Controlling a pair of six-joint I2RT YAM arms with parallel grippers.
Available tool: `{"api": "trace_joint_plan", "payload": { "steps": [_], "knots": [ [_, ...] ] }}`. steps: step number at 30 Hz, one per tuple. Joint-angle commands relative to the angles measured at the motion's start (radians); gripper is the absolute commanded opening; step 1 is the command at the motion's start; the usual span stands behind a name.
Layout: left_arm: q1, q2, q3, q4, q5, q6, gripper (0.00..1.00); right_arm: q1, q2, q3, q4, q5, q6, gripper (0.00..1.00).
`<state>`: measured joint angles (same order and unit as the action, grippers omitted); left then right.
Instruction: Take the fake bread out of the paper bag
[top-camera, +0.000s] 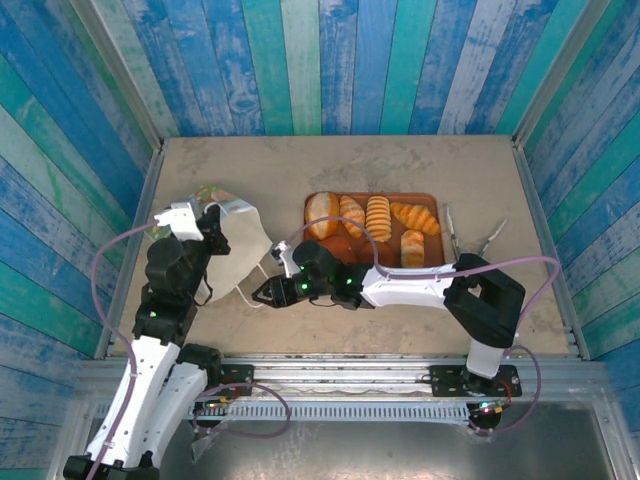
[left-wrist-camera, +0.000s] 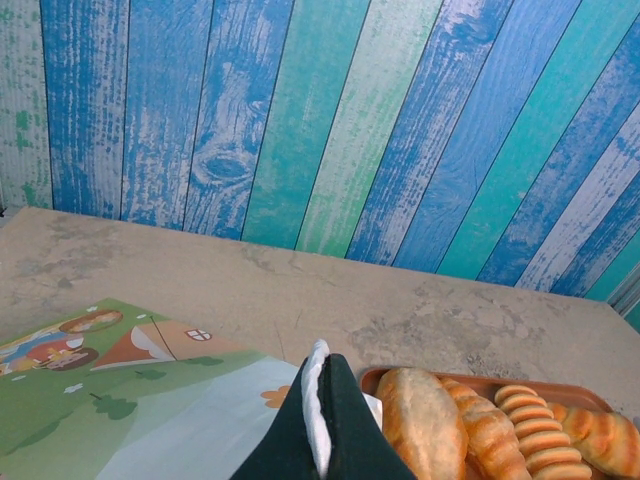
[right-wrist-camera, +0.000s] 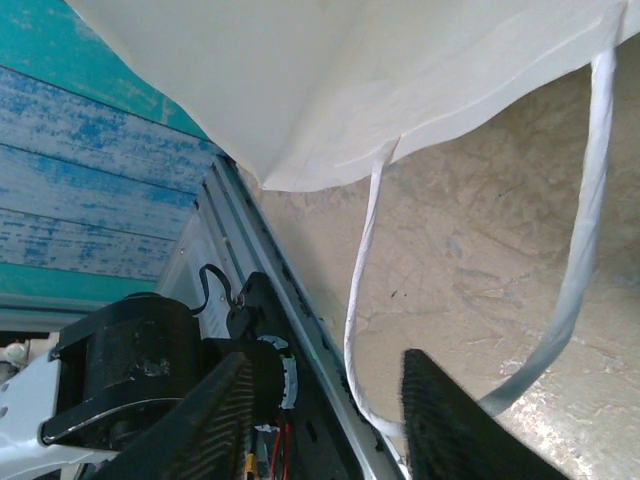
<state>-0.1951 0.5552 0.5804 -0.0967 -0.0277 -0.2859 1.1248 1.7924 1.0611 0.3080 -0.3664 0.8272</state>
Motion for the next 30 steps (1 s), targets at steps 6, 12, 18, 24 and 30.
{"api": "trace_joint_plan", "payload": {
  "steps": [6, 12, 18, 24, 30],
  "knots": [
    [0.006, 0.0, -0.013, 0.013, -0.003, -0.002, 0.0, 0.008, -0.017, 0.026, -0.062, 0.038, -0.059, 0.27],
    [0.006, -0.001, -0.013, 0.014, -0.003, -0.007, 0.01, 0.008, -0.051, 0.033, -0.104, 0.073, -0.097, 0.25],
    [0.007, -0.003, -0.014, 0.015, 0.0, -0.012, 0.01, 0.007, -0.069, 0.046, -0.13, 0.095, -0.12, 0.24],
    [0.007, -0.005, -0.014, 0.016, 0.005, -0.013, 0.01, 0.001, -0.085, 0.059, -0.15, 0.111, -0.139, 0.24],
    [0.006, 0.002, -0.012, 0.05, 0.022, -0.034, 0.0, -0.015, -0.108, 0.076, -0.191, 0.127, -0.172, 0.24]
  ]
}}
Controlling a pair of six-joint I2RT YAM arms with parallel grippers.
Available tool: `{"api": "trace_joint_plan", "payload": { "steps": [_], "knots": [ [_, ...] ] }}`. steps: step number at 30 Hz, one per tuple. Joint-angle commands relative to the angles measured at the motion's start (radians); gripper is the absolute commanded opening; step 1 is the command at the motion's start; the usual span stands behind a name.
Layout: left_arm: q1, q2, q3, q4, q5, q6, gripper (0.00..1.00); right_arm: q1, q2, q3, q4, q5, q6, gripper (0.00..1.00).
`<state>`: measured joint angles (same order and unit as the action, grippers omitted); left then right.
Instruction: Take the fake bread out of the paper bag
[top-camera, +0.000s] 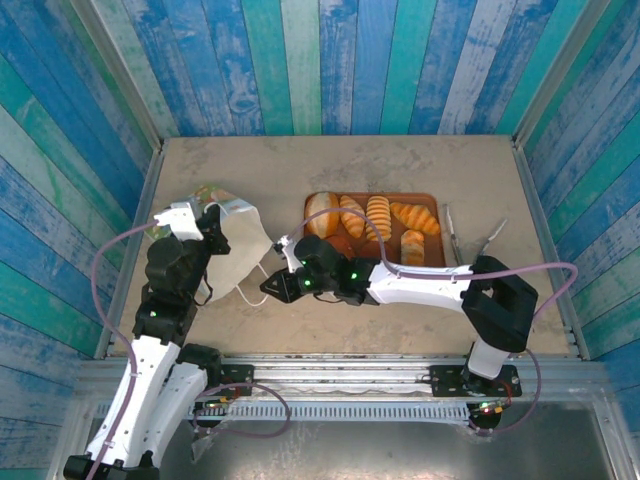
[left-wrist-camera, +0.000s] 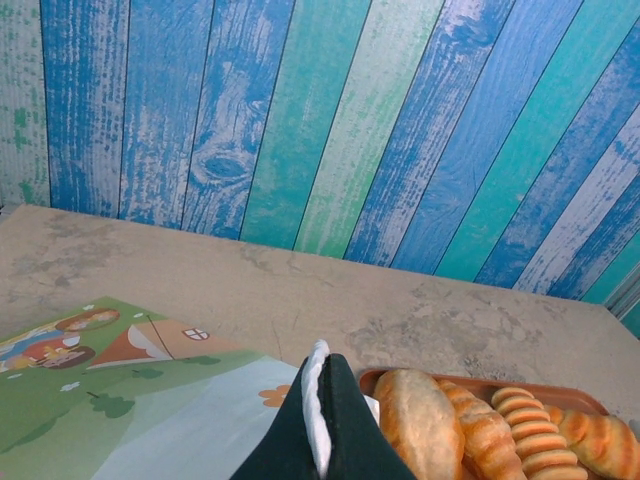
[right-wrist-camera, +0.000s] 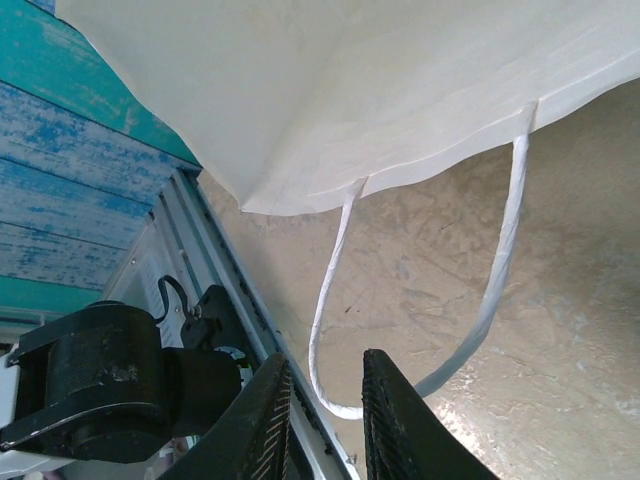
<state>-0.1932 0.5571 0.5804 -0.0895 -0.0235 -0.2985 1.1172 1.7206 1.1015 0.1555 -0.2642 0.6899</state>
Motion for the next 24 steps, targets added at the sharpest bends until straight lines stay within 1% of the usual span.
{"api": "trace_joint_plan", "payload": {
  "steps": [1, 11, 13, 15, 17, 19, 21, 24],
  "knots": [
    [0.004, 0.005, -0.011, 0.051, 0.023, -0.025, 0.0, -0.009, -0.041, 0.039, -0.044, 0.026, -0.04, 0.24],
    [0.005, 0.043, 0.034, 0.063, 0.042, -0.038, 0.0, -0.048, -0.087, 0.101, -0.097, 0.002, -0.079, 0.21],
    [0.005, 0.046, 0.045, 0.057, 0.04, -0.032, 0.0, -0.048, -0.094, 0.121, -0.123, 0.003, -0.1, 0.22],
    [0.005, 0.047, 0.058, 0.04, 0.036, -0.027, 0.0, -0.048, -0.096, 0.133, -0.169, 0.037, -0.124, 0.28],
    [0.005, 0.043, 0.061, 0.033, 0.036, -0.028, 0.0, -0.051, -0.087, 0.133, -0.235, 0.087, -0.112, 0.42],
    [0.005, 0.037, 0.06, 0.034, 0.036, -0.031, 0.0, -0.046, -0.079, 0.126, -0.265, 0.089, -0.094, 0.57],
    [0.005, 0.031, 0.062, 0.031, 0.036, -0.034, 0.0, -0.036, -0.071, 0.11, -0.264, 0.088, -0.064, 0.62],
    [0.005, 0.03, 0.061, 0.037, 0.038, -0.041, 0.0, -0.034, -0.015, 0.118, -0.285, 0.047, -0.025, 0.65]
  ]
}}
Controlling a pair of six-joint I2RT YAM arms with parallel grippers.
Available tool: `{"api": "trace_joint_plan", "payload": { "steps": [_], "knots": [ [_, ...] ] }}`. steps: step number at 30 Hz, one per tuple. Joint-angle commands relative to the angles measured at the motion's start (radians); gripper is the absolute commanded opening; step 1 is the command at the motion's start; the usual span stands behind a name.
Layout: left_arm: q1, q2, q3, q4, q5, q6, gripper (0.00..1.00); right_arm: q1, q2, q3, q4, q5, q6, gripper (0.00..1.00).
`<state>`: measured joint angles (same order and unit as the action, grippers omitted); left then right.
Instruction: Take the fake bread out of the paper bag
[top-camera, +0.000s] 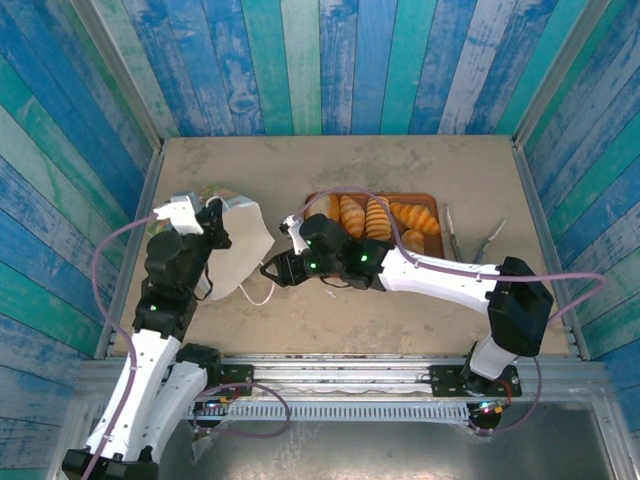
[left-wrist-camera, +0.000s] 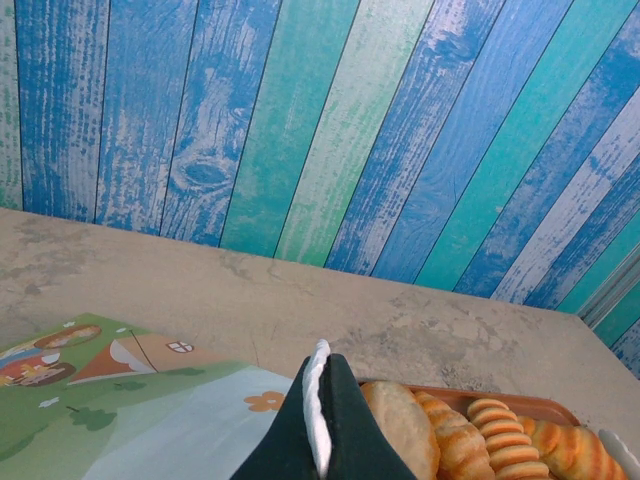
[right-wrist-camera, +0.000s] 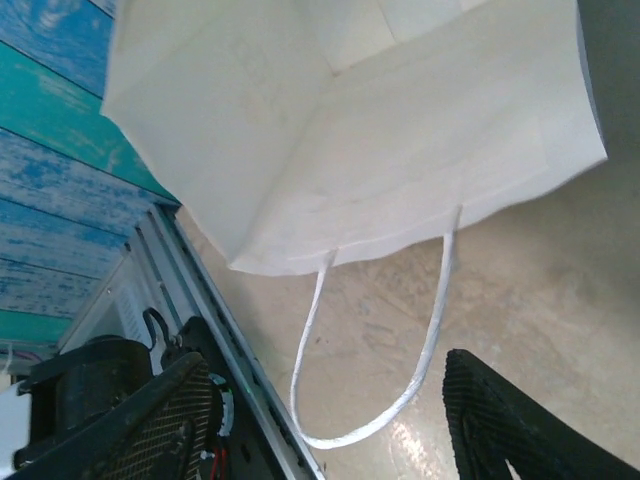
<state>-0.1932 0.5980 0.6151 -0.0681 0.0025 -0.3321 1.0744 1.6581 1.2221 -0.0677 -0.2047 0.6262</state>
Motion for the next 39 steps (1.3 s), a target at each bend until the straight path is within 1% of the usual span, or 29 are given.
{"api": "trace_joint_plan", "payload": {
  "steps": [1, 3, 6, 9, 10, 14, 15, 17, 20, 26, 29, 35, 39],
  "knots": [
    [0.004, -0.009, 0.026, 0.02, 0.013, -0.011, 0.0, 0.01, 0.074, 0.013, -0.071, -0.042, 0.048, 0.65],
    [0.005, -0.006, 0.029, 0.025, 0.018, -0.013, 0.0, 0.014, 0.115, 0.037, -0.073, -0.073, 0.07, 0.62],
    [0.005, -0.003, 0.038, 0.019, 0.022, -0.011, 0.0, 0.016, 0.174, 0.069, -0.066, -0.109, 0.093, 0.61],
    [0.005, -0.007, 0.043, 0.01, 0.017, -0.004, 0.0, 0.017, 0.194, 0.088, -0.044, -0.136, 0.089, 0.4],
    [0.004, -0.009, 0.046, 0.007, 0.015, -0.002, 0.0, 0.018, 0.187, 0.092, -0.047, -0.127, 0.084, 0.34],
    [0.004, -0.014, 0.056, -0.005, 0.011, 0.006, 0.0, 0.019, 0.12, 0.1, -0.123, -0.018, 0.024, 0.14],
    [0.005, -0.014, 0.058, -0.004, 0.011, 0.008, 0.0, 0.019, 0.101, 0.102, -0.138, 0.004, 0.007, 0.1],
    [0.005, -0.008, 0.061, 0.0, 0.009, 0.01, 0.0, 0.014, 0.056, 0.103, -0.159, 0.041, -0.025, 0.05],
    [0.004, 0.007, 0.076, 0.012, 0.01, 0.011, 0.0, 0.006, -0.004, 0.103, -0.165, 0.079, -0.054, 0.03],
    [0.005, 0.06, 0.148, 0.032, 0.008, 0.019, 0.0, -0.027, -0.081, 0.143, -0.189, 0.111, -0.103, 0.03],
    [0.005, 0.101, 0.187, 0.035, -0.002, 0.024, 0.0, -0.04, -0.104, 0.169, -0.184, 0.146, -0.132, 0.04],
    [0.005, 0.211, 0.269, 0.048, -0.029, 0.036, 0.01, -0.091, -0.105, 0.245, -0.191, 0.154, -0.171, 0.04],
    [0.005, 0.298, 0.333, 0.049, -0.044, 0.044, 0.01, -0.135, -0.083, 0.305, -0.209, 0.123, -0.176, 0.04]
  ]
}}
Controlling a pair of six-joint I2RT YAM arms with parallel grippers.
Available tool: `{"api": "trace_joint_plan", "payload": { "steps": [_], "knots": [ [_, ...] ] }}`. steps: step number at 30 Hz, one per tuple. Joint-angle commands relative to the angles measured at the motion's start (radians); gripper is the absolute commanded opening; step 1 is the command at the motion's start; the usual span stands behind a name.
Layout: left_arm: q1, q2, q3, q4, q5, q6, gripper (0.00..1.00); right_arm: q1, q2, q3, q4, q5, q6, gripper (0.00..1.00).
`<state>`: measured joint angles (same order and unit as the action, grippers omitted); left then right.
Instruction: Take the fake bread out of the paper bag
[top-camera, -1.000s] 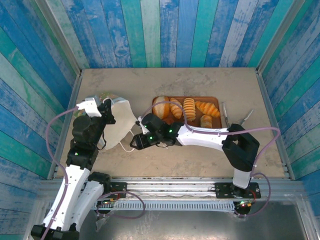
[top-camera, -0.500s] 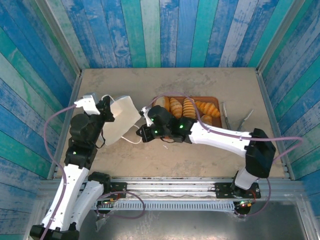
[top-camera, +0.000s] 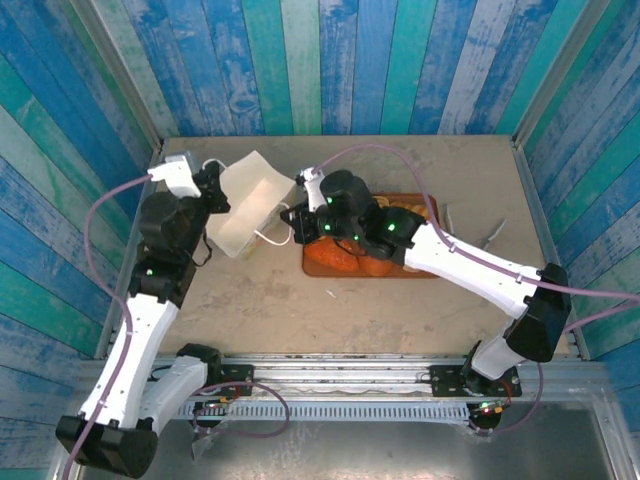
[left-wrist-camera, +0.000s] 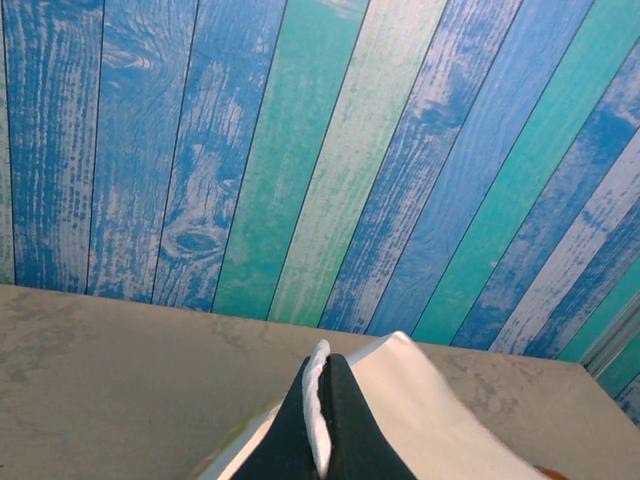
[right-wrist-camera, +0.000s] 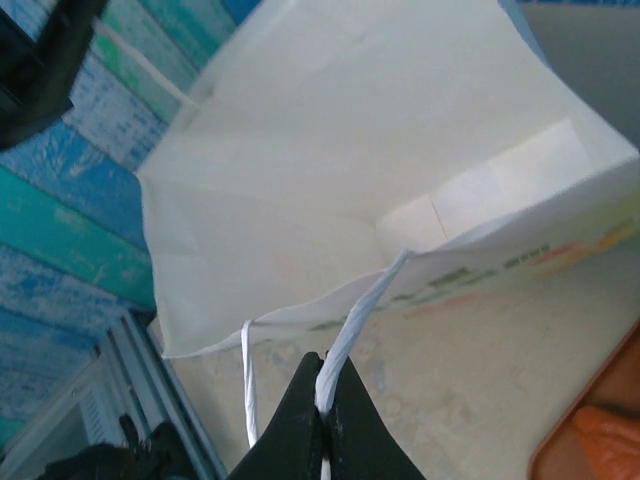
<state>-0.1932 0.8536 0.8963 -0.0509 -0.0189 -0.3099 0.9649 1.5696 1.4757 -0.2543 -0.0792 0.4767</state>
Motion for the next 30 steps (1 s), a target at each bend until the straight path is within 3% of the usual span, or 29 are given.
{"api": "trace_joint_plan", "payload": {
  "steps": [1, 30],
  "knots": [
    [0.005, 0.066, 0.067, 0.033, -0.024, 0.026, 0.01, -0.032, 0.014, 0.067, -0.03, -0.006, -0.031, 0.05],
    [0.011, 0.417, 0.27, 0.077, -0.118, 0.075, 0.02, -0.2, 0.277, 0.362, -0.153, -0.147, -0.069, 0.09]
  ]
}}
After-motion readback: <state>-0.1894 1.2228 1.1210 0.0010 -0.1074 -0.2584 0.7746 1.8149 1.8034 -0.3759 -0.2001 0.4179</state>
